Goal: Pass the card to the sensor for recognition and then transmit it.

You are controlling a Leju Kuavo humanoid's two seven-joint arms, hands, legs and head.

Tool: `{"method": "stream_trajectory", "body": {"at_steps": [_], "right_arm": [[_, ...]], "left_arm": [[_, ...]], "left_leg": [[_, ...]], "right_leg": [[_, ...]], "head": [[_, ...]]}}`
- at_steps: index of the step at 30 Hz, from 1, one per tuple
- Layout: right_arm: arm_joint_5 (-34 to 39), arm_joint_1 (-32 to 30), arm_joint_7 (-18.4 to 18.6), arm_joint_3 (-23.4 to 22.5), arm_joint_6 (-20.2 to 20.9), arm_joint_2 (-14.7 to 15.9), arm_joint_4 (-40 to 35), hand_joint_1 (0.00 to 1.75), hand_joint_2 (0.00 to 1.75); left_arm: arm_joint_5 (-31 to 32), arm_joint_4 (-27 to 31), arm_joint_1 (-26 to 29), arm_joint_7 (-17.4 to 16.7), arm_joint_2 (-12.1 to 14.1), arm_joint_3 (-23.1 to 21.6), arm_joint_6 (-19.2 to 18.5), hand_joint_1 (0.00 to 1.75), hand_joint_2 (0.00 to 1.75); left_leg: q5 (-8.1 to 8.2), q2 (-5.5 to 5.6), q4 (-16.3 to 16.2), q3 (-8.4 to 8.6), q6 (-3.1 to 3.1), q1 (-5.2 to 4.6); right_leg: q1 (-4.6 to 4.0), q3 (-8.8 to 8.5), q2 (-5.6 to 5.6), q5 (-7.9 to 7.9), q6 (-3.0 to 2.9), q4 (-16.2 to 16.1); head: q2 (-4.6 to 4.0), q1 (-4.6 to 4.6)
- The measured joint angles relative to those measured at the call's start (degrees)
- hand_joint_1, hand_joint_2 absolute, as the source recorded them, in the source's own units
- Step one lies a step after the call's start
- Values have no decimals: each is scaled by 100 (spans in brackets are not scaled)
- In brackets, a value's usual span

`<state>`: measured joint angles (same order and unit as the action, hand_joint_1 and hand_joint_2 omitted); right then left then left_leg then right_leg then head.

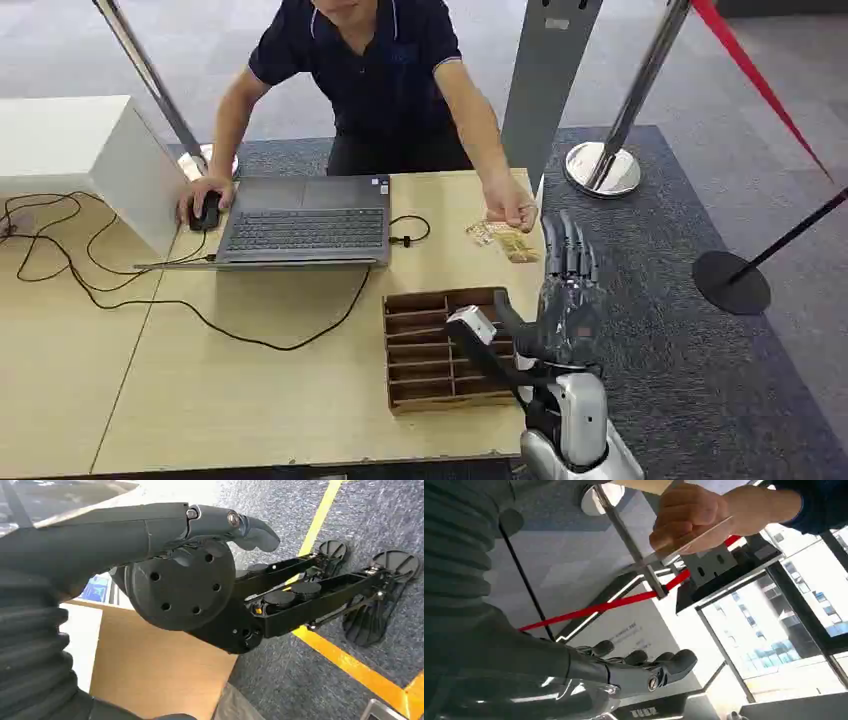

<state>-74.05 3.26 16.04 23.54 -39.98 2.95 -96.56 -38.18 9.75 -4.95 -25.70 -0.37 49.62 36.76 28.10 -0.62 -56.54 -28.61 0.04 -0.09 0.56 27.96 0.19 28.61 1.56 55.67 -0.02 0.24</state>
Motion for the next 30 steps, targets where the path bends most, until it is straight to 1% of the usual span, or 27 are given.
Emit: {"method": "stream_trajectory", "body": {"at_steps": [6, 7, 8, 17, 30], "right_arm": [[53, 5, -48, 79, 0, 46, 20, 0, 175], [63, 4, -48, 81, 0, 48, 22, 54, 175], [70, 4, -50, 83, 0, 55, 22, 175, 175], [186, -43, -258, 85, -2, 79, 20, 175, 175], [205, -182, -411, -192, -7, 70, -66, 175, 175]], "left_arm": [[-2, -4, -2, 37, 20, 0, 0, 0, 175], [0, -4, -2, 42, 22, 0, 0, 0, 175], [-2, -4, -2, 44, 28, 0, 0, 0, 175], [0, -9, -1, 55, 44, 0, 0, 0, 175], [0, -22, -2, 57, 63, 4, 0, 0, 175]], "left_leg": [[0, 0, 0, 0, 0, 0], [0, 0, 0, 0, 0, -1], [0, 0, 0, 0, 0, 0], [0, -1, 0, 1, 0, 0], [0, -1, 0, 1, 0, 0]], "right_leg": [[1, 1, 0, 0, 0, 0], [1, 1, 0, 0, 0, 0], [1, 1, 0, 0, 0, 0], [0, 1, 0, 0, 0, 0], [1, 2, 0, 0, 0, 0]], "head": [[0, 0], [0, 0], [0, 0], [0, 0], [0, 0]]}}
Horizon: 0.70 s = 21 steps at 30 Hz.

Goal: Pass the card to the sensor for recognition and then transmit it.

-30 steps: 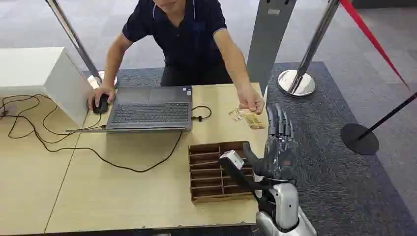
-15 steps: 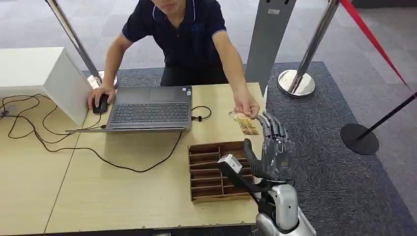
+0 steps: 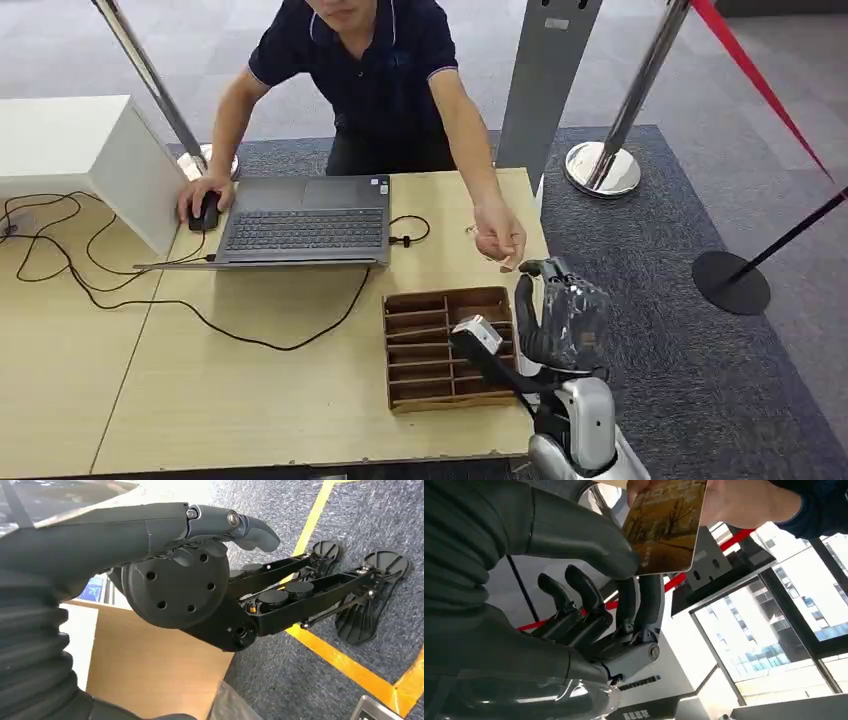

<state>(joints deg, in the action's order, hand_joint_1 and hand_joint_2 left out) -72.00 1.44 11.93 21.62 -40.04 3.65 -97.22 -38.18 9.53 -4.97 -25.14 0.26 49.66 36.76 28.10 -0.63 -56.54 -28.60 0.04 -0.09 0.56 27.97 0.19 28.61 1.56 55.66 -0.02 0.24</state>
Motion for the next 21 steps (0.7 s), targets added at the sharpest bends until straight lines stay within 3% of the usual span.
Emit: {"method": "stream_trajectory", "body": {"at_steps": [21], "right_arm": [[-72, -191, -83, -391, 0, -70, -203, 175, 175]], "left_arm": [[0, -20, -6, 22, 22, 9, 0, 0, 175]], "left_leg": [[0, 1, 0, 0, 0, 0]], "right_leg": [[0, 0, 0, 0, 0, 0]], "head": [[0, 0]]}}
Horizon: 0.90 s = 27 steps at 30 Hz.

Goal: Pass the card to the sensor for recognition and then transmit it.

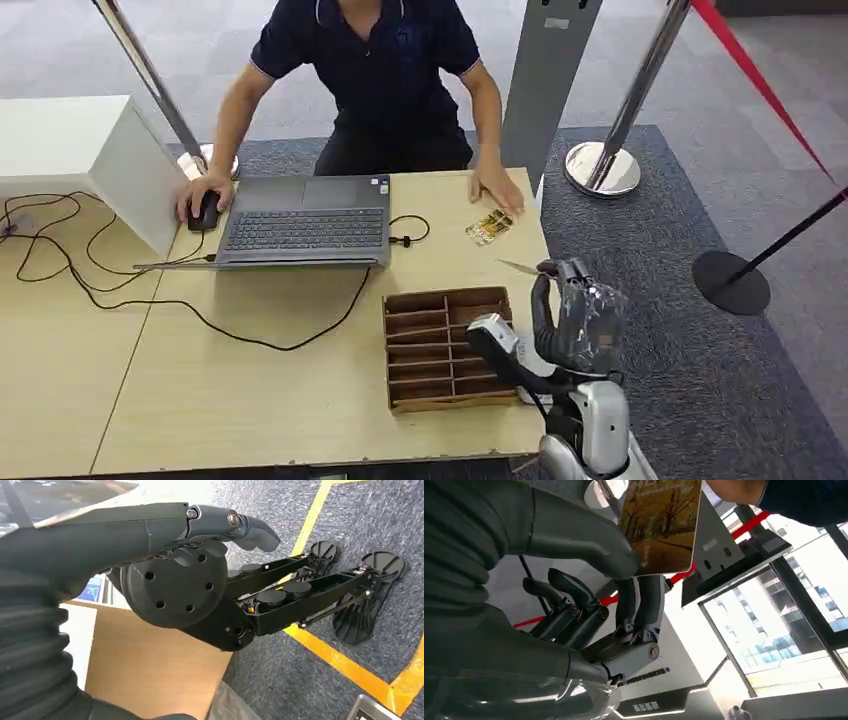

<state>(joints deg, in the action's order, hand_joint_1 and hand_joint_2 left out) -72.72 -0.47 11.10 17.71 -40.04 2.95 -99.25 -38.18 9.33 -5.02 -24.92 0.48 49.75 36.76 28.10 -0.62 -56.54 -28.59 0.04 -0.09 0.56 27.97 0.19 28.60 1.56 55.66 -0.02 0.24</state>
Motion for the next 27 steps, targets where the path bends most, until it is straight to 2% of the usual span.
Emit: {"method": "stream_trajectory", "body": {"at_steps": [20, 27], "right_arm": [[-138, -440, 302, -857, 0, 87, -435, 175, 175], [-361, -607, 571, -888, 2, 142, -398, 175, 175]], "left_arm": [[-2, -26, -10, -39, -9, 122, 2, 0, 175], [0, -39, -9, -81, -11, 146, 13, 0, 175]], "left_leg": [[0, -1, 0, -1, 0, -1], [0, 0, 0, -2, 0, 0]], "right_leg": [[1, 2, 0, 0, 0, 0], [0, 1, 0, 0, 0, 0]], "head": [[0, 0], [0, 2]]}}
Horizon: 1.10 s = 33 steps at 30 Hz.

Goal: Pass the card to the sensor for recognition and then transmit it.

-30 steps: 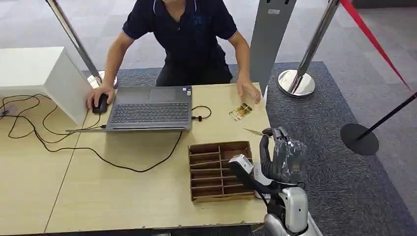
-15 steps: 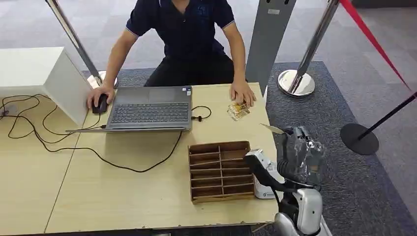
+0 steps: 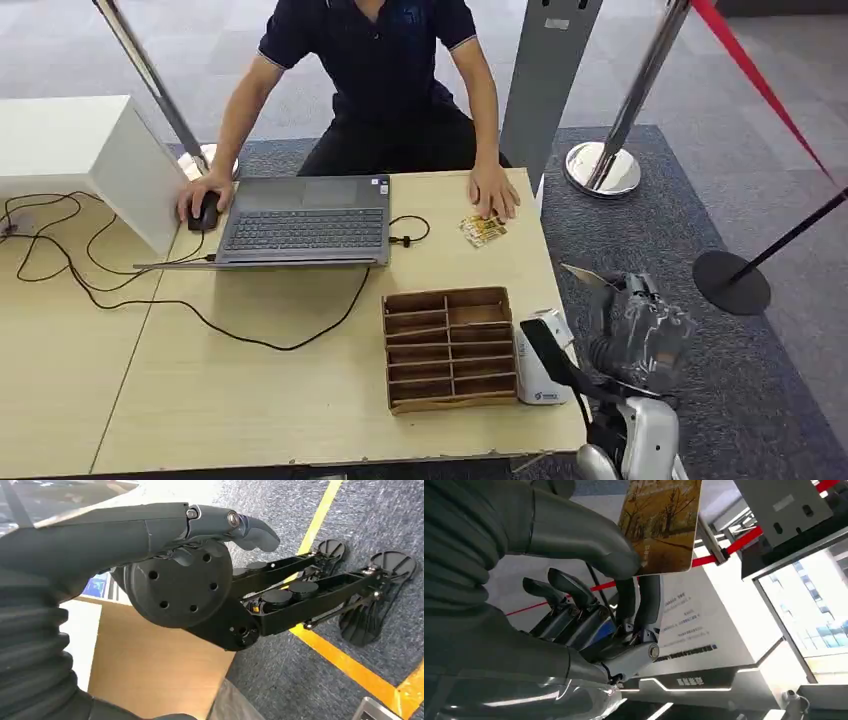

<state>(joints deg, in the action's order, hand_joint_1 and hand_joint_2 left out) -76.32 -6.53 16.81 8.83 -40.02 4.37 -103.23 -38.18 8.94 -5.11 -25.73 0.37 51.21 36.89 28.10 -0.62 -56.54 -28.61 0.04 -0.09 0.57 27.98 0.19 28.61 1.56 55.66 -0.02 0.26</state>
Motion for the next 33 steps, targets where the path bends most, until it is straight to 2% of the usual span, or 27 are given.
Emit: {"method": "stream_trajectory", "body": {"at_steps": [2, 33], "right_arm": [[-2, -31, 233, 9, 0, 48, 28, 175, 175], [-140, -267, 753, 413, 0, 350, 468, 175, 175]], "left_arm": [[0, -2, -2, -37, -7, 0, -2, 0, 175], [-18, -11, -1, -148, -96, 42, 0, 0, 175]], "left_leg": [[0, 0, 0, 0, 0, 0], [0, 0, 0, 0, 0, -1]], "right_leg": [[0, 0, 0, 0, 0, 0], [1, -1, 0, 0, 0, 0]], "head": [[0, -2], [0, -4]]}}
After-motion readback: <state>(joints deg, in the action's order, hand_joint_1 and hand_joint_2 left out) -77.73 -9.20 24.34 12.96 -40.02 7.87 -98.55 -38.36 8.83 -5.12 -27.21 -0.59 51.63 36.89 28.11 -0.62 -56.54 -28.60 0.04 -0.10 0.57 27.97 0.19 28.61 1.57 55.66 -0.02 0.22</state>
